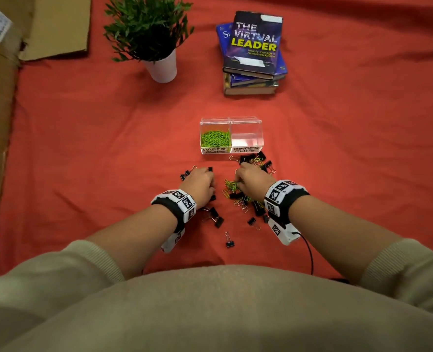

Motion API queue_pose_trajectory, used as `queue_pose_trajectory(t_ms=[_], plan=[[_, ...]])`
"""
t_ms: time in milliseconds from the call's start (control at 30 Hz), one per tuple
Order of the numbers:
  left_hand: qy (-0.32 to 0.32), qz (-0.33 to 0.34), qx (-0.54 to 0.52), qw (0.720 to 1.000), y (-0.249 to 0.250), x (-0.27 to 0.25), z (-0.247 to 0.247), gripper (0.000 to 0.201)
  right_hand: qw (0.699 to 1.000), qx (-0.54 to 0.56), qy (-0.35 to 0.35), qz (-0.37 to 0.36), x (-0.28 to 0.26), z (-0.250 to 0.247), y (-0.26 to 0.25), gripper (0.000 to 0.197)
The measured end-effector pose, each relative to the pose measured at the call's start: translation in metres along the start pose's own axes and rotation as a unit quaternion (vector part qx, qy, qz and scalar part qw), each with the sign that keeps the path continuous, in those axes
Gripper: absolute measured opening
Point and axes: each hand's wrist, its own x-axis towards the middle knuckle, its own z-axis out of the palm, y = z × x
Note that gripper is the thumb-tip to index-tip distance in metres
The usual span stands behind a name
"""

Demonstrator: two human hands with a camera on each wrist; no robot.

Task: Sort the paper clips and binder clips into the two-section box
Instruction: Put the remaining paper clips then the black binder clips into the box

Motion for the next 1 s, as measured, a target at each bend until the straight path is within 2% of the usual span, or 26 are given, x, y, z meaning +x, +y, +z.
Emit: queue_pose_trajectory(t_ms=[167,300,433,500,600,667,767,867,933,1000], plan=[[0.011,0.011,0.01,1.0,0.003,-0.002,-0.003,0.015,1.0,0.029,0.005,-0.006,-0.003,-0.004,0.002,0.014],[0.006,0.029,0.006,1.0,0.015,-0.001,0.004,0.018,0.992,0.121,0.027,0.026,-0.012,-0.017,0.003,0.011],[-0.016,0.027,0.006,1.0,0.02,-0.001,0.013,0.023,0.968,0.238,0.052,0.06,-0.024,-0.036,0.004,0.016],[-0.008,0.03,0.0,1.0,0.021,-0.001,0.015,0.025,0.937,0.336,0.046,0.08,-0.025,-0.041,0.007,0.017],[0.006,0.039,-0.001,0.999,0.024,-0.002,0.013,0.025,0.842,0.532,0.02,0.091,-0.027,-0.044,0.009,0.021],[0.007,0.052,0.009,0.999,0.025,-0.002,0.012,0.028,0.802,0.592,0.007,0.085,-0.03,-0.045,0.007,0.026],[-0.008,0.074,0.03,0.997,0.023,0.002,0.011,0.03,0.779,0.622,0.001,0.082,-0.033,-0.042,0.005,0.031],[-0.012,0.06,0.039,0.997,0.023,0.005,0.009,0.021,0.753,0.652,-0.004,0.088,-0.031,-0.034,0.003,0.031],[-0.011,0.051,0.04,0.998,0.022,0.006,0.008,0.018,0.746,0.66,-0.014,0.084,-0.029,-0.03,0.002,0.027],[-0.011,0.044,0.028,0.999,0.022,0.006,0.007,0.017,0.755,0.648,-0.023,0.096,-0.025,-0.025,0.002,0.023]])
